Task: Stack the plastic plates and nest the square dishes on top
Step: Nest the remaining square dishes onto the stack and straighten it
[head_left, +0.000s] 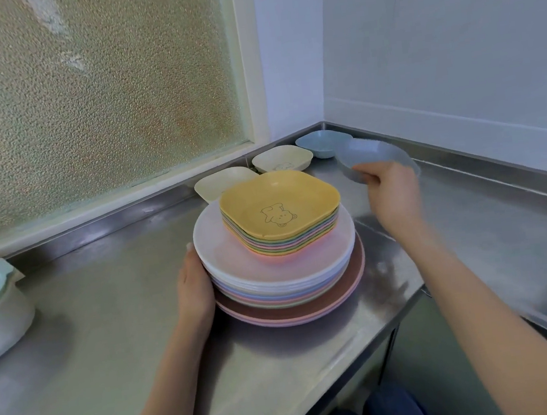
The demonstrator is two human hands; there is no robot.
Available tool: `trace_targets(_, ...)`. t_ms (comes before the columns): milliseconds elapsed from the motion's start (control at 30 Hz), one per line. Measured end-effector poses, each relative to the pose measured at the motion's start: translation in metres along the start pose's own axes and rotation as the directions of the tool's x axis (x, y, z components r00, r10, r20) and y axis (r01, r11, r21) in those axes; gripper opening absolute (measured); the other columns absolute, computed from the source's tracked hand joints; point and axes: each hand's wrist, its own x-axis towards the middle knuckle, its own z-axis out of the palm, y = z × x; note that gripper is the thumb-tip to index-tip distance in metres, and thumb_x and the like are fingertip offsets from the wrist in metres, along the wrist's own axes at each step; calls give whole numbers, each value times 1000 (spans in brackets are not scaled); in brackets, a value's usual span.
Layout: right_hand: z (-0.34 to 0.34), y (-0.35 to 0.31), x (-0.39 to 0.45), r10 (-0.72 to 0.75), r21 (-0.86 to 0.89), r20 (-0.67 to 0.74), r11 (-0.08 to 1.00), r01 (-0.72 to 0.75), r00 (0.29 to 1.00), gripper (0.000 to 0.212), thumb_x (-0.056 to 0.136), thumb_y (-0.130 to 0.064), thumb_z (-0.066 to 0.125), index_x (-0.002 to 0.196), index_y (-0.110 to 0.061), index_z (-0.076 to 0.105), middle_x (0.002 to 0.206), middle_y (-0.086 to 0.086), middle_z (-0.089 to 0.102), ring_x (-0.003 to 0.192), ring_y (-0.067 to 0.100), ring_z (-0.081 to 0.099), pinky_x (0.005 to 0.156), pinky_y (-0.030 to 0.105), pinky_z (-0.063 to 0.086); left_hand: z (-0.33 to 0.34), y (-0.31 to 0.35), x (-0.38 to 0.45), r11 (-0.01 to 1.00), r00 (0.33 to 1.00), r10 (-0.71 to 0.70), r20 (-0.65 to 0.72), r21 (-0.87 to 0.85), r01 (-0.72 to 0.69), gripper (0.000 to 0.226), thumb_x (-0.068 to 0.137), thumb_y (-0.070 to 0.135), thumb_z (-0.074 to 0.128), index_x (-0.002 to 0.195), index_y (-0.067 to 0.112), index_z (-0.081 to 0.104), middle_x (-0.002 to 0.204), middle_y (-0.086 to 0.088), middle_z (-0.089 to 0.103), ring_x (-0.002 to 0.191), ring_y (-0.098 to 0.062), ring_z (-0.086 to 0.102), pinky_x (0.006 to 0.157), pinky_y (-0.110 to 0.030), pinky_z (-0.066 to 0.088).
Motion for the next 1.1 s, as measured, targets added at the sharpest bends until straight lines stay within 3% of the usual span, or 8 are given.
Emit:
trace_targets(167,-29,-78,-31,-207,354,-58,910,214,977,30,82,4,59,103,-11,73,101,7,73,96,17,65,83,18,44,-1,4,-3,1000,1000,26,14,3,-26,33,102,32,25,103,28,58,106,9,57,102,-8,49,87,-22,31)
trace_targets(300,-41,-106,-52,-354,410,48,860,305,934,34,81,6,60,103,-17,73,94,2,75,88,10,64,80,14,45,-3,4,-4,996,995,86,49,25,-87,38,103,29,23,91,32,59,98,14,58,95,-3,51,85,-16,31)
trace_targets(433,-42,-106,-65,-440,361,235,867,342,867,36,82,4,59,102,-23,73,93,-2,75,86,7,64,77,16,46,-6,-6,5,996,996,72,53,51,-75,45,102,35,21,108,23,64,112,6,61,106,-9,52,90,-24,33)
trace_targets(567,-48,-105,-66,-435,396,383,874,281,815,29,87,-1,59,104,-19,73,92,-14,68,89,-4,56,77,3,37,-6,-9,6,997,996,67,52,43,-69,45,102,36,22,115,21,62,119,6,58,112,-9,50,92,-25,32)
trace_targets(733,-49,-104,-64,-453,416,436,868,272,777,25,89,-6,59,105,-19,72,96,-16,65,96,-2,55,79,4,37,-5,-4,1,996,994,87,60,-6,-87,38,103,32,23,106,25,61,112,5,59,105,-8,52,89,-23,32)
trace_targets(967,-52,-101,-60,-433,471,550,867,163,714,19,92,-18,57,105,-20,72,95,-15,70,87,-13,59,75,3,40,-5,-3,1,995,993,103,53,0,-103,38,103,33,23,105,25,60,112,3,60,106,-10,51,90,-23,31)
trace_targets(1033,-53,-100,-57,-437,550,502,827,115,746,19,92,-21,57,104,-23,71,96,-12,72,86,-2,64,74,11,46,-6,-4,0,994,992,111,54,17,-112,39,103,34,23,104,26,61,110,5,61,106,-9,52,91,-23,32)
trace_targets(1100,-51,-97,-46,-377,604,325,789,116,868,18,93,-20,54,102,-24,70,95,-7,73,85,8,66,77,22,48,-7,-4,0,995,993,101,55,18,-102,39,102,34,24,92,31,61,99,13,61,99,-7,53,90,-24,32)
